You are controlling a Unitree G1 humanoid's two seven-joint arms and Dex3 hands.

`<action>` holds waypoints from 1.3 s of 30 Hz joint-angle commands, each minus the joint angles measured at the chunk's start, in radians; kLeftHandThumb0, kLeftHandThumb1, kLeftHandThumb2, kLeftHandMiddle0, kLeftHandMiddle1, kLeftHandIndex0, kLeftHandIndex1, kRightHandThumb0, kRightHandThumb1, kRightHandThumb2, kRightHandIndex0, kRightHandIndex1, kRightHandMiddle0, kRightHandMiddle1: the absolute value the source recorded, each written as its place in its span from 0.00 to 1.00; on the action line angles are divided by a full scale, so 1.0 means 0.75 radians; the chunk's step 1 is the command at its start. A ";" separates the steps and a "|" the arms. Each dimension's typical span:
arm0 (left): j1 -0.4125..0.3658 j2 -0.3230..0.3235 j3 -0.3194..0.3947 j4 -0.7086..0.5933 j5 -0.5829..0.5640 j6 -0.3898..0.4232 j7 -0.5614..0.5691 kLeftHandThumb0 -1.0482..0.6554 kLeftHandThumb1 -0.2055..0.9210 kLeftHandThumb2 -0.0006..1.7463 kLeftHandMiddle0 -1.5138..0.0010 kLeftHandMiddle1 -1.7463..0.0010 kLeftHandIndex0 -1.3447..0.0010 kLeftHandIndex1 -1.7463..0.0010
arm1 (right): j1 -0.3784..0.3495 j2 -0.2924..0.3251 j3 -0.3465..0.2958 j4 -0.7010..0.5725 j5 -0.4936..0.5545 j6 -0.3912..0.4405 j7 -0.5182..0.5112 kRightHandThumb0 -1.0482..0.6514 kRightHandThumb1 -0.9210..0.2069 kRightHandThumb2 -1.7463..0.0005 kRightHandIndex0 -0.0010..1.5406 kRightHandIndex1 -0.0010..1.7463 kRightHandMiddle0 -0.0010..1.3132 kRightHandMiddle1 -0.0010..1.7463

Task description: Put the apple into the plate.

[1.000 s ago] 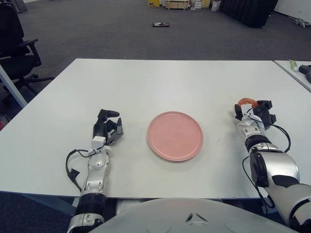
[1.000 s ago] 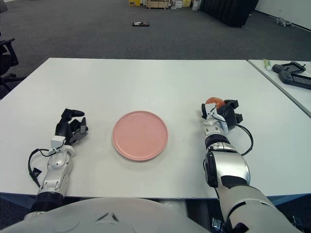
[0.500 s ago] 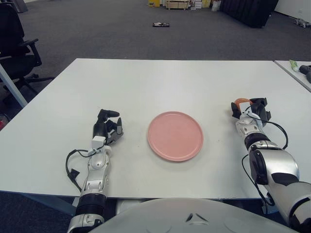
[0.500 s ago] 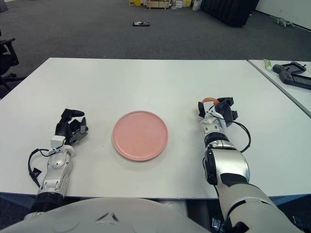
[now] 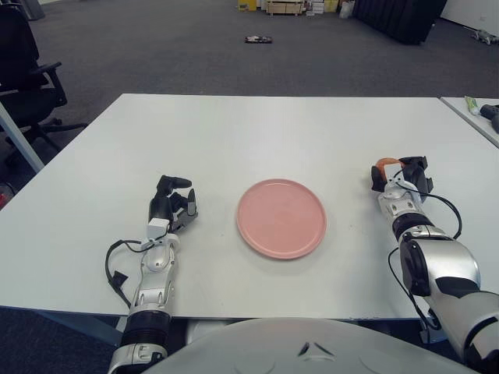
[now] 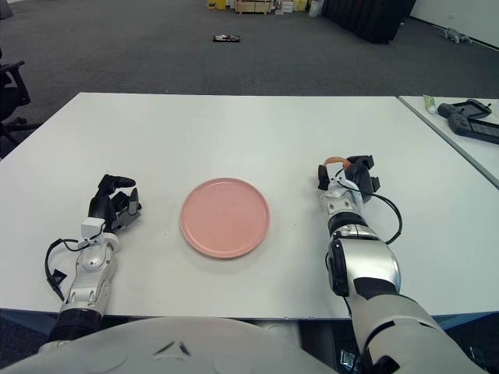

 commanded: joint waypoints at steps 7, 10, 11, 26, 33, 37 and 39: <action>0.020 0.016 0.023 0.039 -0.008 0.031 -0.004 0.39 0.75 0.52 0.48 0.00 0.72 0.00 | 0.023 0.000 -0.017 0.023 0.037 -0.101 0.030 0.61 0.75 0.08 0.52 0.99 0.42 1.00; 0.016 0.018 0.025 0.054 -0.012 0.019 -0.008 0.39 0.75 0.52 0.48 0.00 0.73 0.00 | 0.022 -0.002 -0.012 0.014 0.033 -0.122 0.024 0.61 0.76 0.08 0.53 0.99 0.43 1.00; 0.015 0.019 0.026 0.058 -0.013 0.013 -0.010 0.39 0.75 0.52 0.49 0.00 0.73 0.00 | 0.022 -0.002 -0.010 0.012 0.030 -0.127 0.022 0.61 0.76 0.08 0.53 0.98 0.43 1.00; 0.010 0.021 0.027 0.062 0.005 0.015 0.001 0.39 0.74 0.53 0.48 0.00 0.72 0.00 | 0.017 -0.007 0.017 -0.020 0.020 -0.172 -0.022 0.61 0.78 0.06 0.54 0.99 0.45 1.00; 0.011 0.022 0.027 0.057 0.006 0.022 0.001 0.39 0.74 0.53 0.47 0.00 0.72 0.00 | 0.010 -0.008 0.042 -0.088 -0.001 -0.205 -0.071 0.61 0.84 0.02 0.57 1.00 0.48 1.00; 0.010 0.022 0.027 0.059 0.005 0.016 -0.002 0.39 0.74 0.53 0.47 0.00 0.72 0.00 | 0.018 -0.013 0.057 -0.112 -0.012 -0.233 -0.086 0.61 0.86 0.00 0.58 1.00 0.50 1.00; 0.010 0.023 0.027 0.060 0.008 0.013 0.000 0.39 0.74 0.53 0.47 0.00 0.72 0.00 | 0.021 -0.015 0.066 -0.131 -0.020 -0.247 -0.100 0.61 0.87 0.00 0.58 1.00 0.50 0.99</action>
